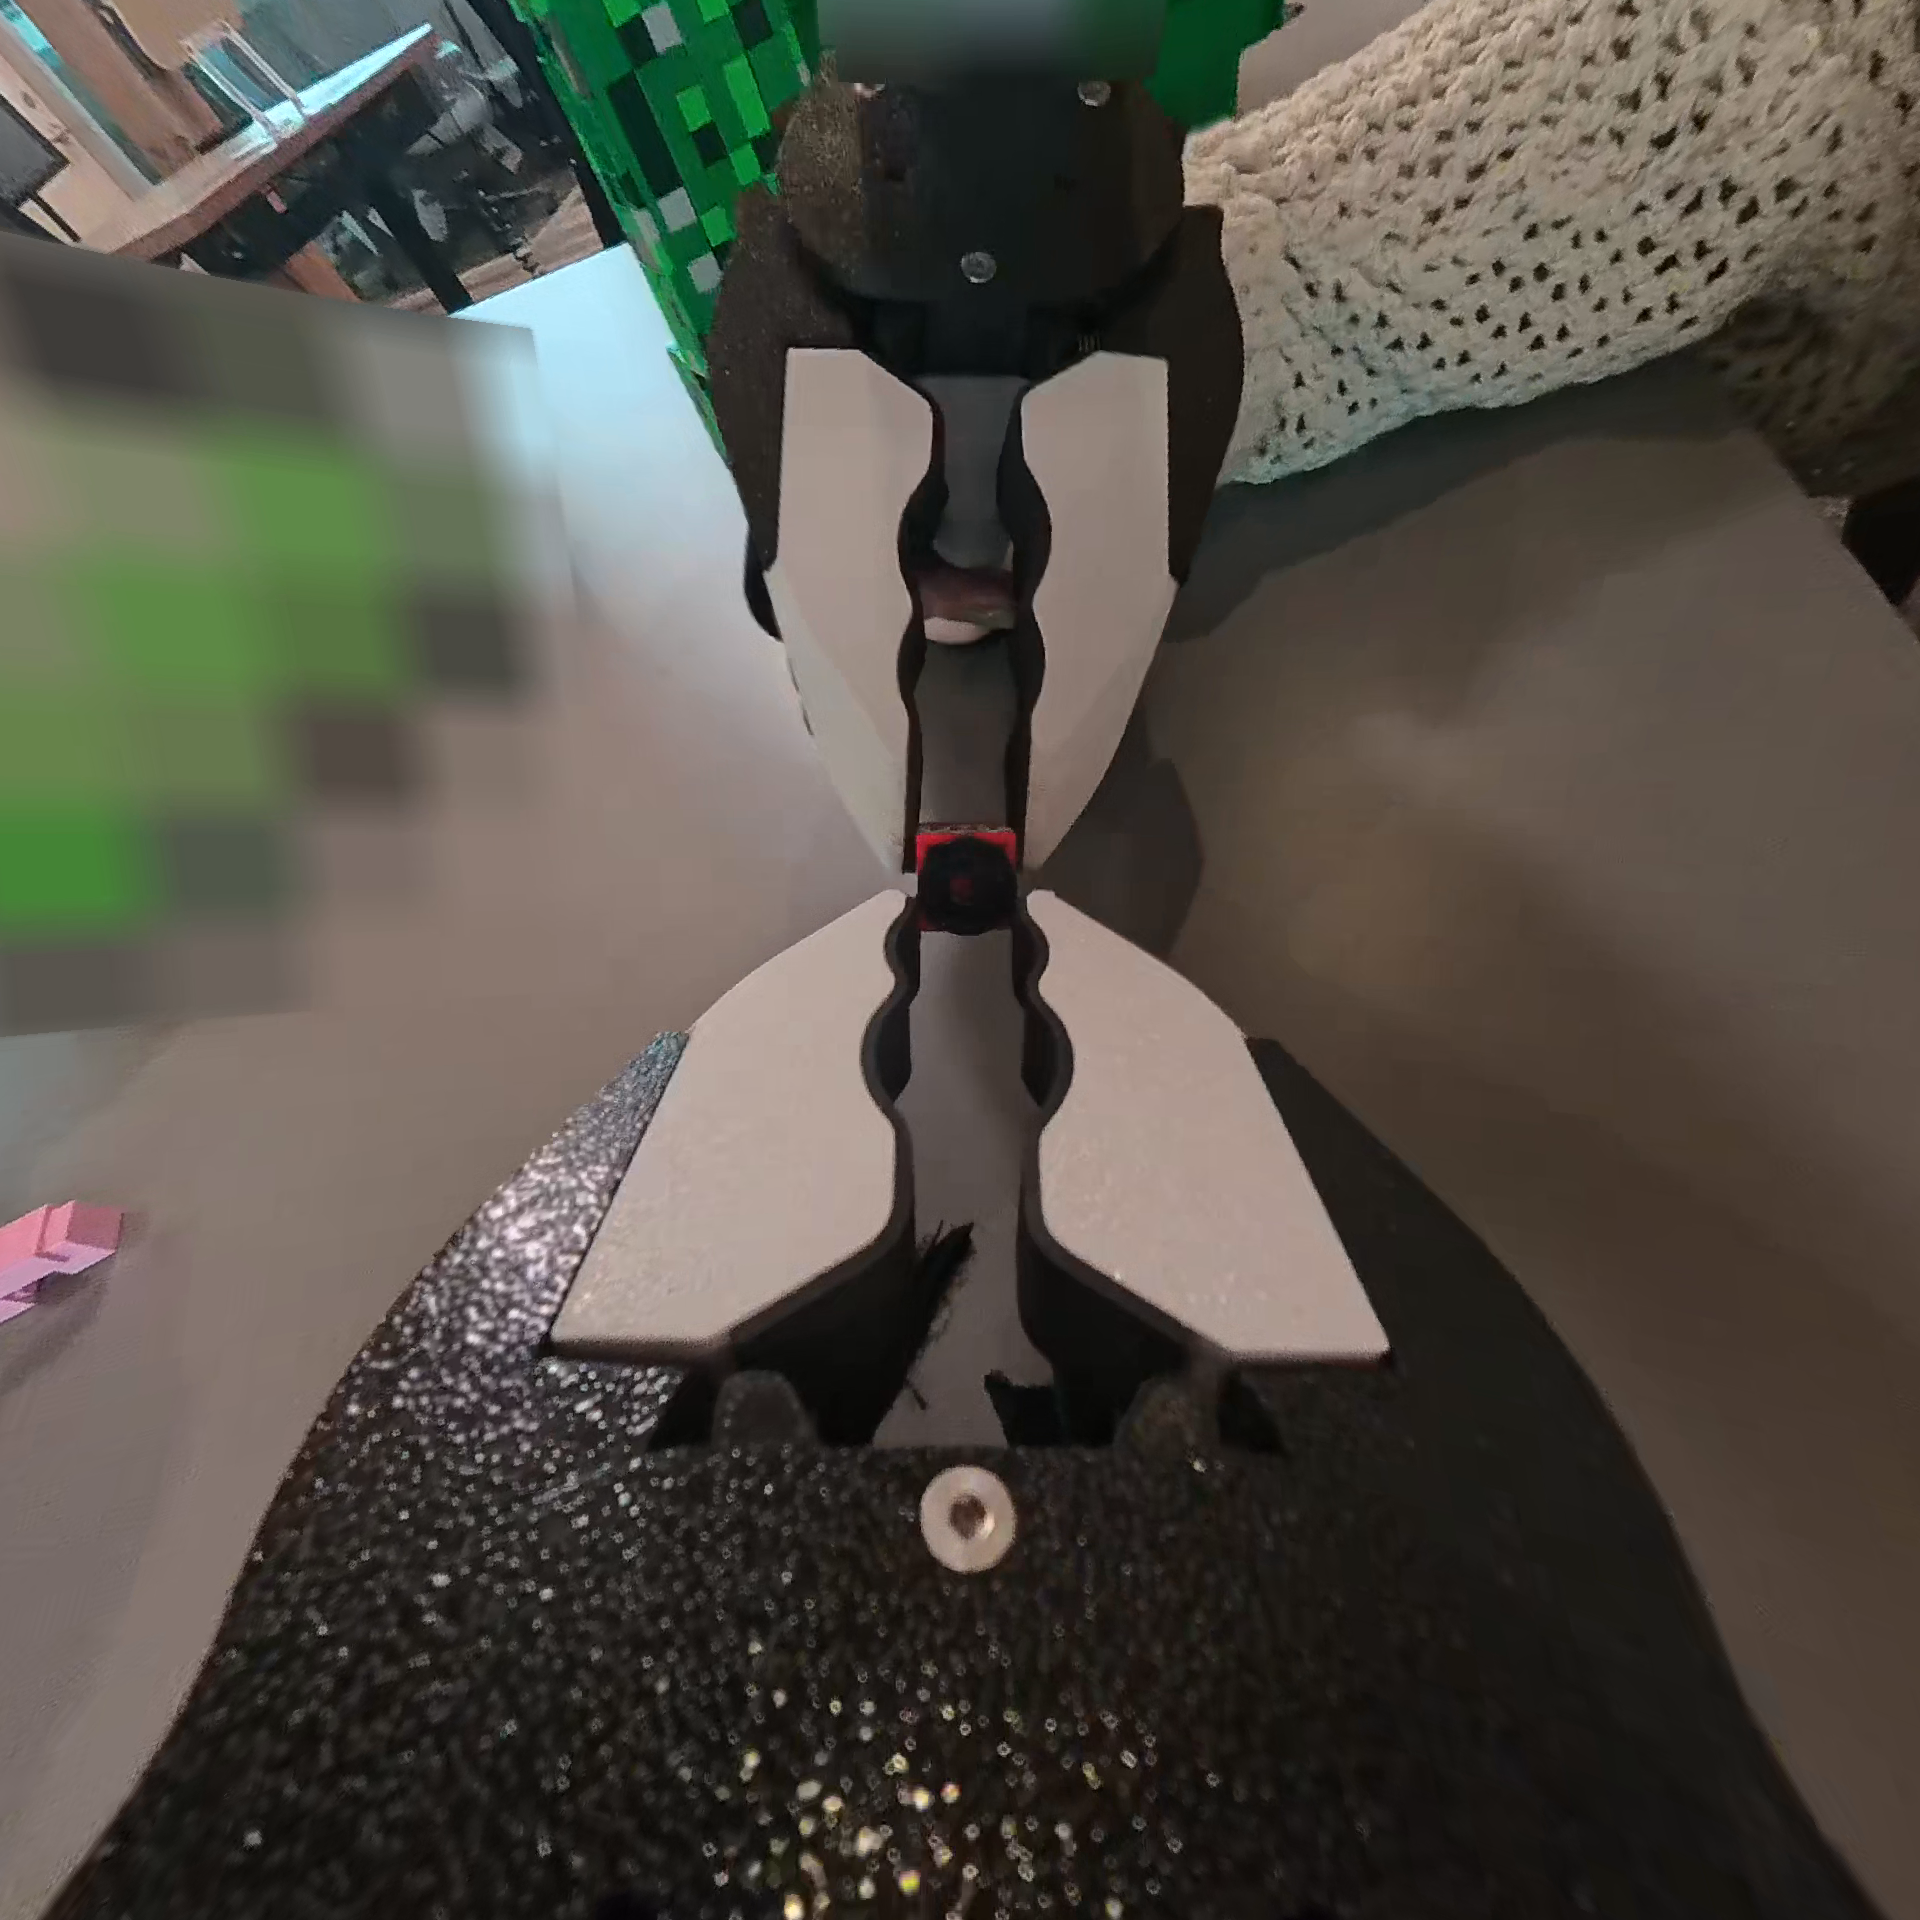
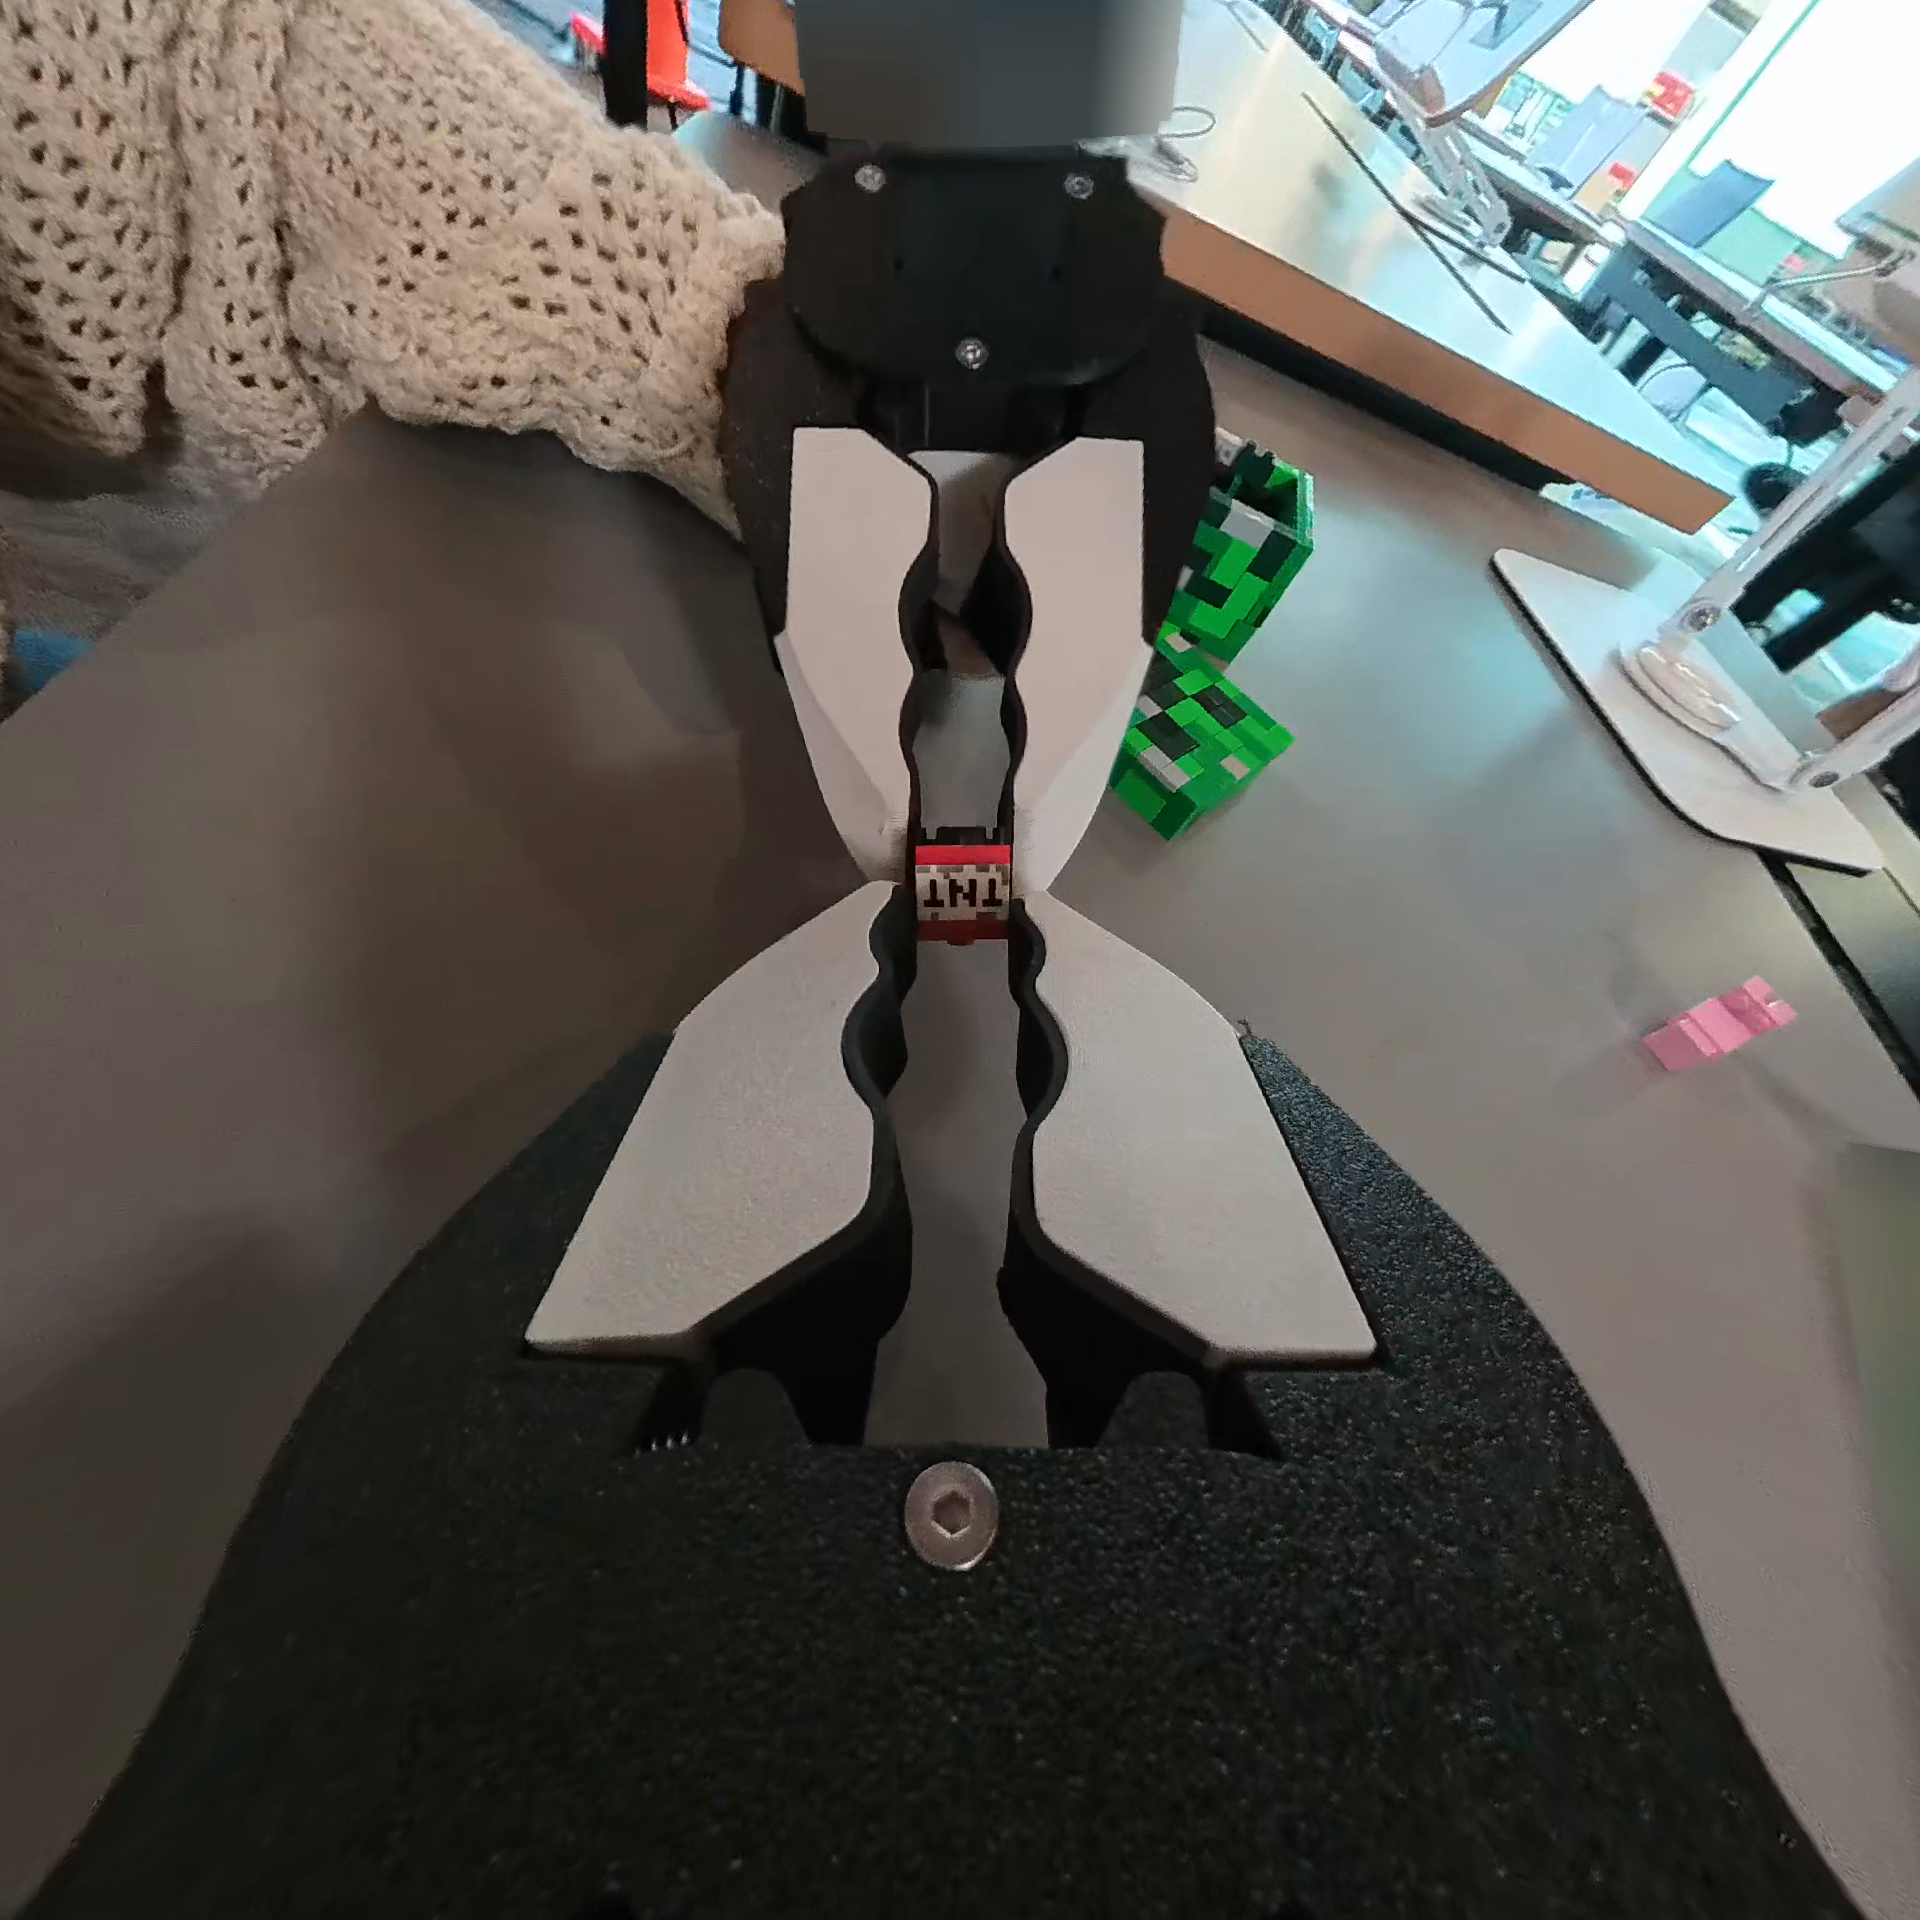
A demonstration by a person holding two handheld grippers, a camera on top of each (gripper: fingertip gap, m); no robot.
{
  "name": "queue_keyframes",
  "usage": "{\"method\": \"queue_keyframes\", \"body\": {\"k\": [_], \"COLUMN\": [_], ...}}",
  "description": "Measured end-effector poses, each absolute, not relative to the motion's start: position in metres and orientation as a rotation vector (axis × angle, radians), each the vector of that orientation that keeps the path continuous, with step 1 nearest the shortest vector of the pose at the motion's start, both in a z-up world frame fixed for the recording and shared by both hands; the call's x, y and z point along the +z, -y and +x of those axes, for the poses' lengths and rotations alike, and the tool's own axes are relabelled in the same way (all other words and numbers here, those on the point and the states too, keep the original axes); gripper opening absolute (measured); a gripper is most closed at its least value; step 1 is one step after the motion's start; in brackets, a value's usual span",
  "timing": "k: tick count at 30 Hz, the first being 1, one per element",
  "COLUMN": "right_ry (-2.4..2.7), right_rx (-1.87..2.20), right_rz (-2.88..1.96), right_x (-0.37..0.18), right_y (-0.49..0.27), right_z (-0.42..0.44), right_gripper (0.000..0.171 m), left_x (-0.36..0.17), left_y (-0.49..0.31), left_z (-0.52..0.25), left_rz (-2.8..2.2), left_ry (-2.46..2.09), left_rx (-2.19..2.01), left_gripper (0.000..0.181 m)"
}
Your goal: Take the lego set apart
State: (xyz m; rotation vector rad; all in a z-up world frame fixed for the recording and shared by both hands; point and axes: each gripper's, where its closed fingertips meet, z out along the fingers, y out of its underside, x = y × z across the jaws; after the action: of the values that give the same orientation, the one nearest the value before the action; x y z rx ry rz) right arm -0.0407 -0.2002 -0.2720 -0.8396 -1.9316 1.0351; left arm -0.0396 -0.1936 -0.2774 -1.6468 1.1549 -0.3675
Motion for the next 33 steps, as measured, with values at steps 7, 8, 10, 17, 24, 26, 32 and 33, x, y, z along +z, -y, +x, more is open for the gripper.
{"method": "queue_keyframes", "body": {"k": [7, 8, 10, 17, 24, 26, 32, 33], "right_ry": [1.788, 1.759, 1.686, 1.505, 1.385, 1.372, 1.389, 1.404], "right_rx": [1.230, 1.253, 1.318, 1.642, 1.902, 1.924, 1.964, 1.963], "right_rz": [-0.998, -1.023, -1.101, -1.338, -1.447, -1.459, -1.456, -1.449], "right_x": [-0.254, -0.252, -0.246, -0.236, -0.230, -0.230, -0.230, -0.230], "right_y": [0.191, 0.189, 0.183, 0.185, 0.189, 0.189, 0.191, 0.192], "right_z": [-0.046, -0.047, -0.051, -0.059, -0.062, -0.062, -0.060, -0.060], "right_gripper": [0.016, 0.016, 0.016, 0.016, 0.016, 0.016, 0.016, 0.016], "left_x": [-0.262, -0.261, -0.256, -0.237, -0.229, -0.229, -0.229, -0.230], "left_y": [0.183, 0.181, 0.177, 0.173, 0.174, 0.174, 0.176, 0.177], "left_z": [-0.044, -0.045, -0.047, -0.055, -0.059, -0.059, -0.057, -0.056], "left_rz": [-1.561, -1.554, -1.519, -1.331, -1.269, -1.260, -1.316, -1.328], "left_ry": [-1.047, -1.036, -1.013, -1.020, -1.009, -1.016, -1.011, -1.013], "left_rx": [-0.257, -0.230, -0.157, 0.199, 0.301, 0.333, 0.191, 0.157], "left_gripper": [0.022, 0.029, 0.042, 0.039, 0.021, 0.021, 0.021, 0.021]}}
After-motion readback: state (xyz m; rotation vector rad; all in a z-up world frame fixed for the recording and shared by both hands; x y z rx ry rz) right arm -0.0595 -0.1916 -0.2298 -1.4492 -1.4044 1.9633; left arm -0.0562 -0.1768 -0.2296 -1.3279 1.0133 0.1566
